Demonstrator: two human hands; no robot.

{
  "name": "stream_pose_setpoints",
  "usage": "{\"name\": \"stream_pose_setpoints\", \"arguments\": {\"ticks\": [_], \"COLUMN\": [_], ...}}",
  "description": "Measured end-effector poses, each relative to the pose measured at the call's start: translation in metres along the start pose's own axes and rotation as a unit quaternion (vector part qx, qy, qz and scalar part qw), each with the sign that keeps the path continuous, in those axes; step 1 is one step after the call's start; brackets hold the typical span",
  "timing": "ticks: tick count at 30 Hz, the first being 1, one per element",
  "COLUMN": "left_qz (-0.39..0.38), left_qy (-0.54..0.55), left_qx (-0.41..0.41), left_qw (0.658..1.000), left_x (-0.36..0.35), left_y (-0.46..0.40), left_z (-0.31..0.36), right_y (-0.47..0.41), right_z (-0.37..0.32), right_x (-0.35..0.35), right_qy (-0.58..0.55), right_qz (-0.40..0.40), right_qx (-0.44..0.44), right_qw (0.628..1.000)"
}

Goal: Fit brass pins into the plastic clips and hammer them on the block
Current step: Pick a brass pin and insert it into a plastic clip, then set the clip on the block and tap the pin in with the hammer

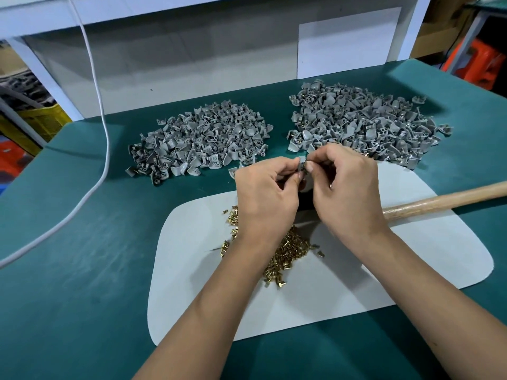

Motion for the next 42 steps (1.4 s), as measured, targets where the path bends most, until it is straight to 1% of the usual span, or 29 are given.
{"name": "stream_pose_setpoints", "arguments": {"ticks": [4, 6, 8, 10, 13, 15, 16, 18, 19, 20, 21, 23, 25, 26, 28, 29, 31, 32, 34, 35, 36, 39, 40, 42], "left_qz": [-0.001, 0.004, 0.008, 0.009, 0.043, 0.055, 0.050, 0.023, 0.005, -0.014, -0.033, -0.066, -0.083, -0.086, -0.085, -0.084, -0.087, -0.090, -0.094, -0.096, -0.098, -0.101, -0.100, -0.099], "left_qy": [-0.044, -0.083, -0.126, -0.146, -0.174, -0.167, -0.162, -0.172, -0.184, -0.197, -0.209, -0.212, -0.193, -0.182, -0.159, -0.143, -0.117, -0.108, -0.086, -0.073, -0.063, -0.054, -0.055, -0.057], "left_qx": [-0.025, -0.035, -0.036, -0.034, -0.035, -0.006, 0.007, 0.016, 0.013, 0.009, 0.004, 0.001, 0.015, 0.023, 0.039, 0.052, 0.081, 0.094, 0.113, 0.122, 0.130, 0.141, 0.142, 0.142], "left_qw": [0.999, 0.996, 0.991, 0.989, 0.983, 0.984, 0.986, 0.985, 0.983, 0.980, 0.977, 0.975, 0.978, 0.979, 0.983, 0.985, 0.986, 0.986, 0.985, 0.985, 0.985, 0.983, 0.983, 0.983], "left_x": [0.002, 0.003, 0.005, 0.010, 0.024, 0.032, 0.034, 0.034, 0.032, 0.030, 0.028, 0.022, 0.019, 0.019, 0.021, 0.022, 0.024, 0.024, 0.022, 0.021, 0.020, 0.019, 0.019, 0.019], "left_y": [-0.001, -0.001, -0.001, -0.002, -0.003, -0.007, -0.009, -0.013, -0.015, -0.016, -0.016, -0.017, -0.016, -0.017, -0.018, -0.018, -0.018, -0.017, -0.015, -0.014, -0.013, -0.013, -0.013, -0.014], "left_z": [0.007, 0.011, 0.009, 0.008, 0.014, 0.010, 0.006, 0.000, -0.003, -0.006, -0.008, -0.012, -0.018, -0.020, -0.024, -0.027, -0.033, -0.035, -0.038, -0.039, -0.040, -0.040, -0.041, -0.041], "right_y": [0.000, -0.001, -0.005, -0.011, -0.023, -0.027, -0.025, -0.011, -0.001, 0.008, 0.015, 0.017, 0.017, 0.015, 0.007, 0.000, -0.017, -0.024, -0.034, -0.035, -0.034, -0.026, -0.026, -0.036], "right_z": [-0.002, -0.002, -0.003, -0.001, 0.012, 0.030, 0.039, 0.057, 0.064, 0.070, 0.073, 0.074, 0.070, 0.067, 0.055, 0.045, 0.023, 0.016, 0.010, 0.009, 0.009, 0.008, 0.006, -0.003], "right_x": [0.000, -0.002, -0.007, -0.008, 0.006, 0.020, 0.025, 0.027, 0.025, 0.021, 0.017, 0.012, 0.014, 0.017, 0.025, 0.029, 0.033, 0.033, 0.027, 0.021, 0.013, -0.012, -0.016, -0.011], "right_qy": [0.007, 0.016, 0.012, -0.002, 0.025, 0.047, 0.066, 0.120, 0.144, 0.165, 0.183, 0.201, 0.194, 0.174, 0.083, 0.031, -0.036, -0.041, -0.019, -0.006, 0.010, 0.099, 0.114, 0.093], "right_qz": [-0.008, -0.031, -0.086, -0.161, -0.242, -0.310, -0.355, -0.449, -0.486, -0.508, -0.512, -0.503, -0.505, -0.504, -0.479, -0.455, -0.393, -0.361, -0.305, -0.289, -0.286, -0.331, -0.334, -0.302], "right_qx": [0.010, 0.014, 0.015, 0.006, -0.018, -0.046, -0.062, -0.096, -0.109, -0.117, -0.117, -0.098, -0.083, -0.085, -0.104, -0.104, -0.072, -0.055, -0.036, -0.037, -0.042, -0.026, -0.021, -0.008], "right_qw": [1.000, 0.999, 0.996, 0.987, 0.970, 0.948, 0.930, 0.880, 0.855, 0.837, 0.831, 0.835, 0.837, 0.842, 0.868, 0.884, 0.916, 0.930, 0.952, 0.957, 0.957, 0.938, 0.935, 0.949]}}
Point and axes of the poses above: each hand's wrist, its own y-axis away from the middle knuckle, its own x-axis out of the back of the hand, z = x × y, the point moved 9 cm from there along -y, towards the middle knuckle, and after that the axes turned 8 degrees about -y, right-handed, at the moved point
